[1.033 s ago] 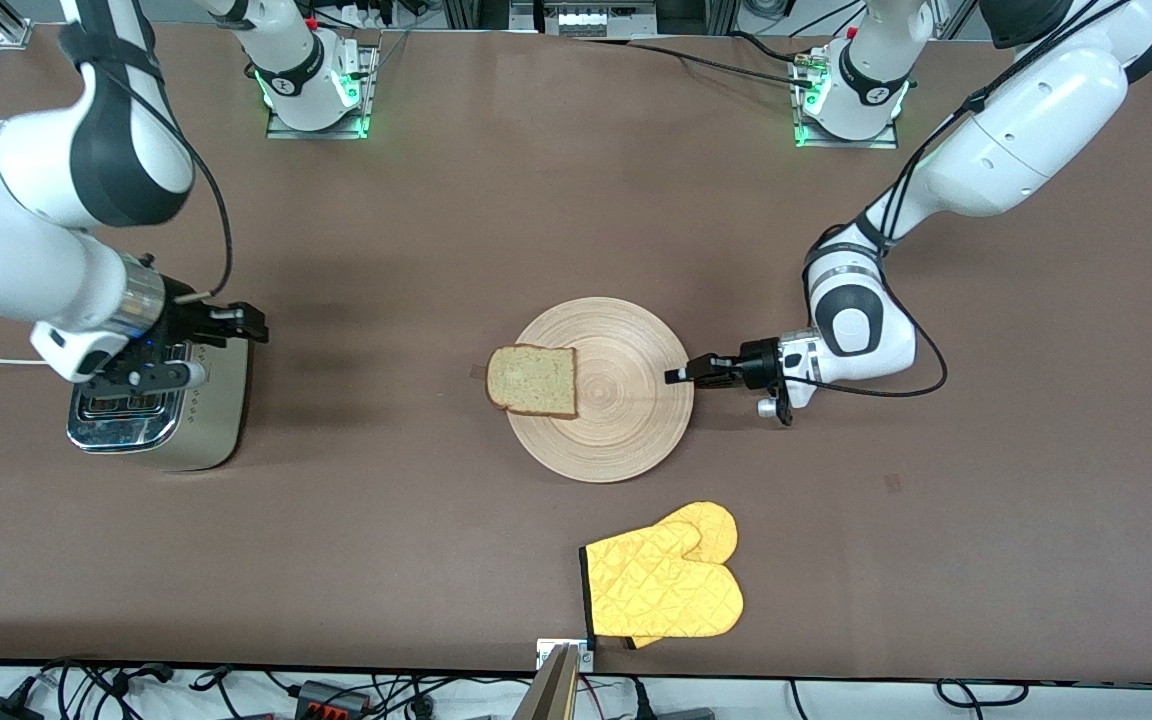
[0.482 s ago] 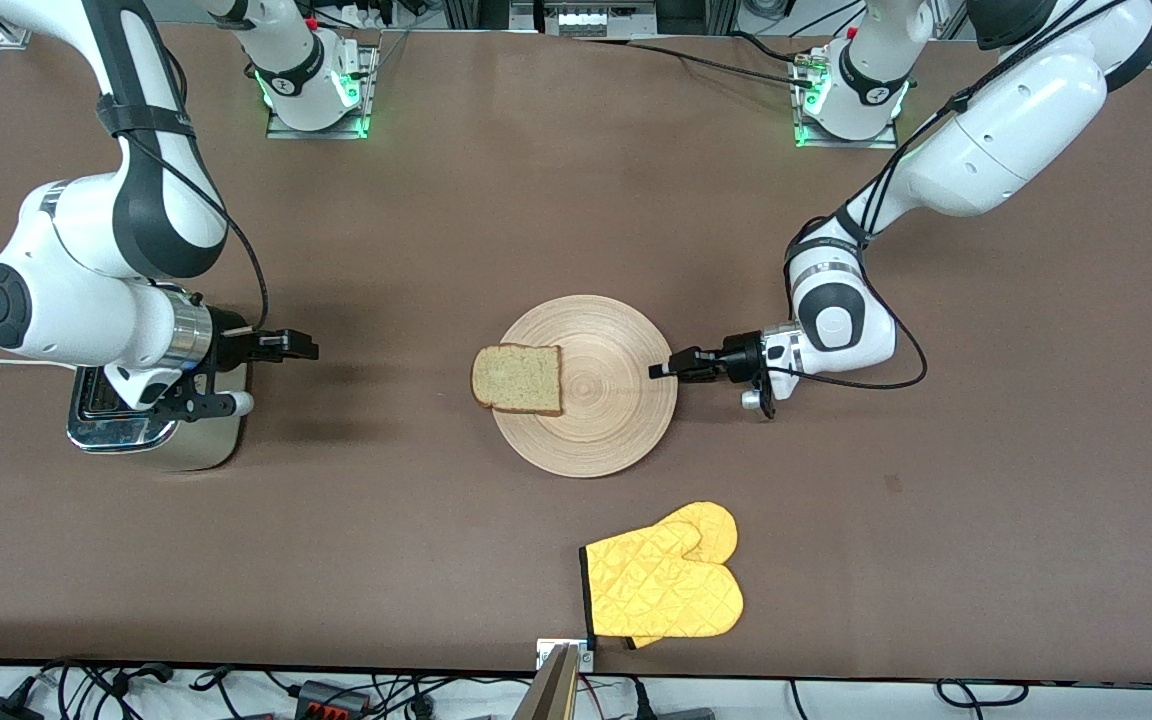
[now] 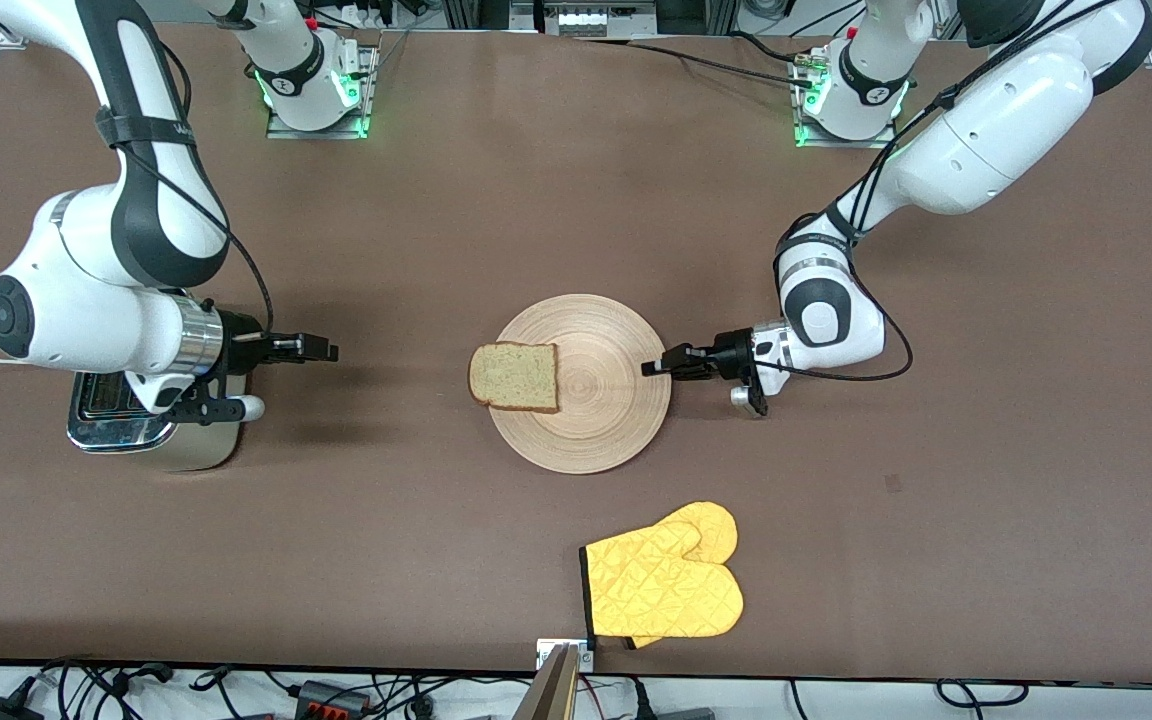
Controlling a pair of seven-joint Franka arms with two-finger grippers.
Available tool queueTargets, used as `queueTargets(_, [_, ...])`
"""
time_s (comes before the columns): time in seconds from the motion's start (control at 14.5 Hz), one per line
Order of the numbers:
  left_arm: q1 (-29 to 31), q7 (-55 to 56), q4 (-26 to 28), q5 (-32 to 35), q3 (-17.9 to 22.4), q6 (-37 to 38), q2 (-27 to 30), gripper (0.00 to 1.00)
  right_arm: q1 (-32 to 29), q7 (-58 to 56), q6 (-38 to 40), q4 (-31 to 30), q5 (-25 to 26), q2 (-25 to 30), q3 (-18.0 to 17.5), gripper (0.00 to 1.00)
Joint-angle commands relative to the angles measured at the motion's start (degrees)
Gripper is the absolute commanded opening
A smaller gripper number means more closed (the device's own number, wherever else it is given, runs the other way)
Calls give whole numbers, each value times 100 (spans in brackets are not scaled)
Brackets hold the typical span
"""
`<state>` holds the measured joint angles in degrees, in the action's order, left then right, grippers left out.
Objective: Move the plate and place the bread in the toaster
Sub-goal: 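Release the plate with the left gripper while the right gripper reaches the bread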
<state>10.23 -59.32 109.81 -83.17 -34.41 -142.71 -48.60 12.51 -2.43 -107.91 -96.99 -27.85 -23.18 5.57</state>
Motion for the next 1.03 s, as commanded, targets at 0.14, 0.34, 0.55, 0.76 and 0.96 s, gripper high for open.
queueTargets(0.14, [154,-405,58,-130,13,14,307,100,119,-65,-256,84,-256,-257,6,60])
queueTargets(0.34, [478,-432,15,700,4,285,422,100,146,-100,-371,101,-798,-511,-3,60])
queueTargets(0.55, [918,-414,-222,2125,22,1101,387,100,207,-362,-397,110,-1625,-801,-3,59])
queueTargets(0.76, [1007,-388,-555,3075,302,1884,378,100,225,-837,-415,128,-2458,-1135,-3,59])
queueTargets(0.96, [1007,-222,-881,3954,461,2360,387,100,313,-1399,-511,136,-3093,-1425,6,59])
